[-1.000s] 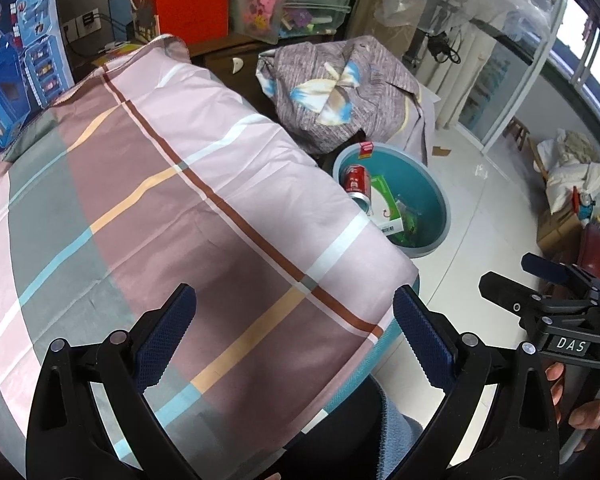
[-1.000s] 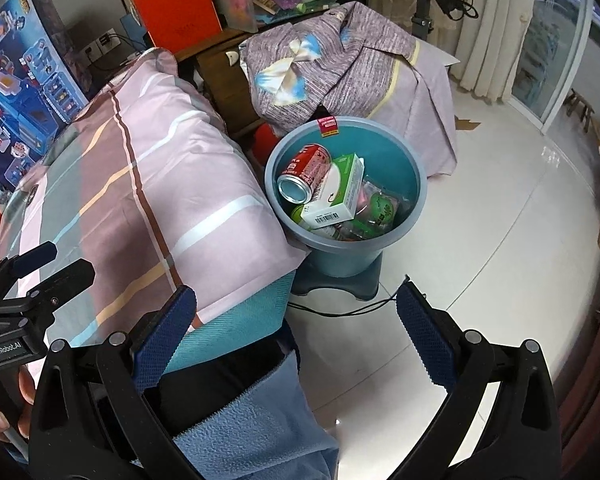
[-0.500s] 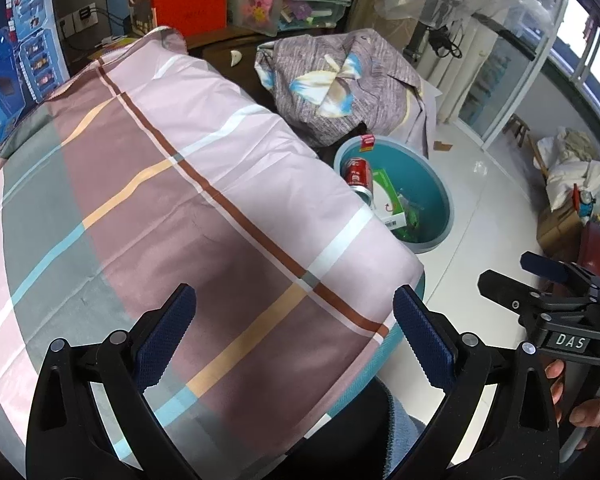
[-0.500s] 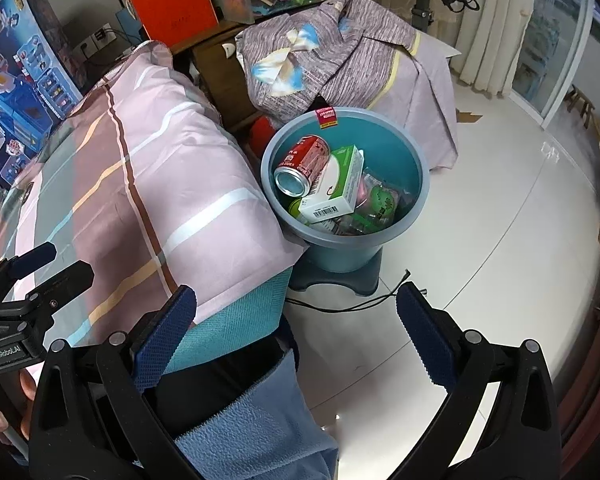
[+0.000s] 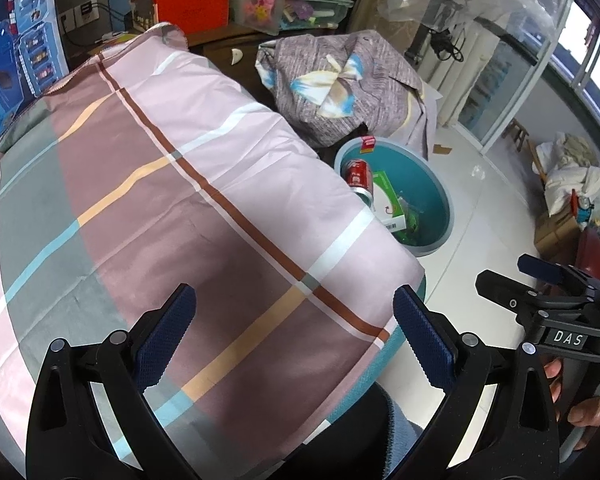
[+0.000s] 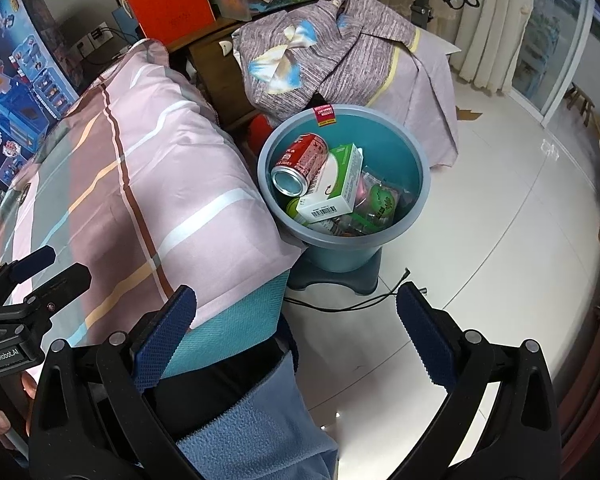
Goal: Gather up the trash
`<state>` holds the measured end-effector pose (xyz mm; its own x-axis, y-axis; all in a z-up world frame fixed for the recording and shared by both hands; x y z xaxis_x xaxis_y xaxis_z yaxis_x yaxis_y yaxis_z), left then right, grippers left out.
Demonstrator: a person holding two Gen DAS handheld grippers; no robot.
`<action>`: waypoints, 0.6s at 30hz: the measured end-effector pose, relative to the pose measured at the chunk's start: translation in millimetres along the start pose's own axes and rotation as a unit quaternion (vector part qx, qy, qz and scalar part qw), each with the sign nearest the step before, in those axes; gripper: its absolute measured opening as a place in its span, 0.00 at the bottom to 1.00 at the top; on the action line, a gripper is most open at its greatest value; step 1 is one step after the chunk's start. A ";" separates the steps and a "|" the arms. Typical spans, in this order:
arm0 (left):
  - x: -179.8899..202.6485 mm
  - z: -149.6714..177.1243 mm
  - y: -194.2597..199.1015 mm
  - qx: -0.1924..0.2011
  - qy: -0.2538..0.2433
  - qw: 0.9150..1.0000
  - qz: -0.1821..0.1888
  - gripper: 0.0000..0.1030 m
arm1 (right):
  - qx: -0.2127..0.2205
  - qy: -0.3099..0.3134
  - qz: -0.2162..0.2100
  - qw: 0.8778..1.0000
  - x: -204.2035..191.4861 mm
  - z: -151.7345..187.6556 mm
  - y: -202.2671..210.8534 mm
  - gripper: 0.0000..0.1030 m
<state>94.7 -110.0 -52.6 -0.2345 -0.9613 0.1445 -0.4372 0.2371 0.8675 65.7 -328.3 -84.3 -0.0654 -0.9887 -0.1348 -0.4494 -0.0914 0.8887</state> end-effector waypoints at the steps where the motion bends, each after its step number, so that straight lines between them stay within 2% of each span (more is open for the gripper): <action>1: -0.3 -0.2 -0.3 0.000 0.000 1.000 0.000 0.96 | -0.001 -0.001 0.000 1.000 0.5 -0.8 -0.8 0.93; 18: -0.9 -1.9 -9.9 -0.007 0.002 1.000 -0.013 0.96 | -0.007 -0.004 0.004 1.000 3.9 -5.7 -9.1 0.93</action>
<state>100.8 -111.8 -60.4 -0.2186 -0.9680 0.1234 -0.4313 0.2092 0.8776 74.6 -332.1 -90.4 -0.0771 -0.9884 -0.1312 -0.4358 -0.0849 0.8960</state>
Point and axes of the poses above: each gripper's, at about its wrist camera, not at the fingertips, and y roughly against the way its jaws point, x to its right, z to its underside, the point moved 2 cm from there along -y, roughly the way its jaws point, and after that the axes turned 3 degrees about -x, right-handed, at the moved point
